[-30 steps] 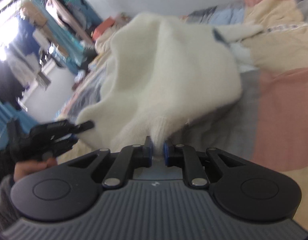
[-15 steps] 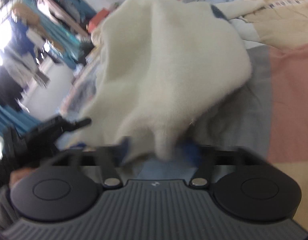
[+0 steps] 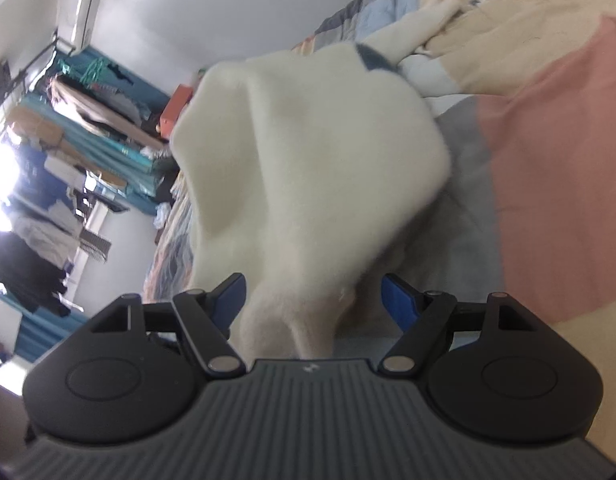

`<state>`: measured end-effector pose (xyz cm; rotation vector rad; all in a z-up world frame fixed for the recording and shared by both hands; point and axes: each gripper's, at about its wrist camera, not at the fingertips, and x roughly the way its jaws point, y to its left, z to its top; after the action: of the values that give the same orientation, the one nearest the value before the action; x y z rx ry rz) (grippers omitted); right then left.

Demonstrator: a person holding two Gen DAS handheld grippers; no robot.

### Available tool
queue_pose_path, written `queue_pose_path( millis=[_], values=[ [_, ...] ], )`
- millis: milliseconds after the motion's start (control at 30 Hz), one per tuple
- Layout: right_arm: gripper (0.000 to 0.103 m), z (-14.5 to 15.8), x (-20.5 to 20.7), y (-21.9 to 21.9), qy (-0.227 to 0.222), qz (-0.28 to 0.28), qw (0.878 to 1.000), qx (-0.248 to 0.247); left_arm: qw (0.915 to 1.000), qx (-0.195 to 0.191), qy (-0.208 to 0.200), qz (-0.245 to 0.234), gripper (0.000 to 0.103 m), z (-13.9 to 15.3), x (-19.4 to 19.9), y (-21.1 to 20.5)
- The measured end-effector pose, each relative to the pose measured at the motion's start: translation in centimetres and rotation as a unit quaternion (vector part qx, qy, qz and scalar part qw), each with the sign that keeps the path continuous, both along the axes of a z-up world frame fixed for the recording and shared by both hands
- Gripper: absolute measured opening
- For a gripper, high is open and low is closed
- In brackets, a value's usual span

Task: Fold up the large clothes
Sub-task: 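Lift the sweater with both grippers and shake it out in the air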

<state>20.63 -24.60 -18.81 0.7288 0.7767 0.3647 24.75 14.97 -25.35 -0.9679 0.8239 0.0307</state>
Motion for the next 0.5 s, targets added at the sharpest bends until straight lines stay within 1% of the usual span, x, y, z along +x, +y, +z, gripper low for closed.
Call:
queue_pose_path(
  millis=[67, 133, 167, 200, 267, 367, 433, 467, 500],
  values=[
    [0.075, -0.3, 0.9, 0.2, 0.004, -0.001, 1.0, -0.001, 0.9996, -0.022, -0.003, 0.015, 0.08, -0.4, 0.3, 0.5],
    [0.071, -0.5, 1.7, 0.0, 0.012, -0.009, 1.0, -0.005, 0.9991, -0.036, -0.006, 0.02, 0.08, -0.5, 0.3, 0.6],
    [0.069, -0.7, 2.0, -0.2, 0.012, -0.013, 1.0, -0.005, 0.9992, -0.035, -0.008, 0.021, 0.08, -0.5, 0.3, 0.5],
    [0.064, -0.8, 2.2, -0.4, 0.012, -0.017, 1.0, -0.005, 0.9992, -0.032, -0.01, 0.019, 0.079, -0.4, 0.2, 0.4],
    [0.062, -1.1, 2.6, -0.8, 0.015, -0.024, 1.0, -0.003, 0.9996, -0.024, -0.011, 0.014, 0.072, -0.5, 0.3, 0.2],
    [0.053, -1.9, 3.3, -0.8, 0.029, -0.026, 0.999, -0.002, 0.9999, -0.011, -0.006, 0.012, 0.057, -0.7, 0.5, 0.2],
    [0.038, -2.1, 3.6, -0.6, 0.03, -0.021, 0.999, -0.005, 0.9999, 0.003, 0.0, 0.012, 0.036, -0.6, 0.6, 0.1],
    [0.035, -1.9, 3.6, -0.5, 0.026, -0.019, 0.999, -0.008, 0.9999, 0.009, 0.002, 0.011, 0.032, -0.6, 0.7, 0.1],
    [0.028, -1.7, 3.6, -0.4, 0.018, -0.018, 1.0, -0.011, 0.9999, 0.01, -0.001, 0.008, 0.027, -0.4, 0.7, 0.2]
  ],
)
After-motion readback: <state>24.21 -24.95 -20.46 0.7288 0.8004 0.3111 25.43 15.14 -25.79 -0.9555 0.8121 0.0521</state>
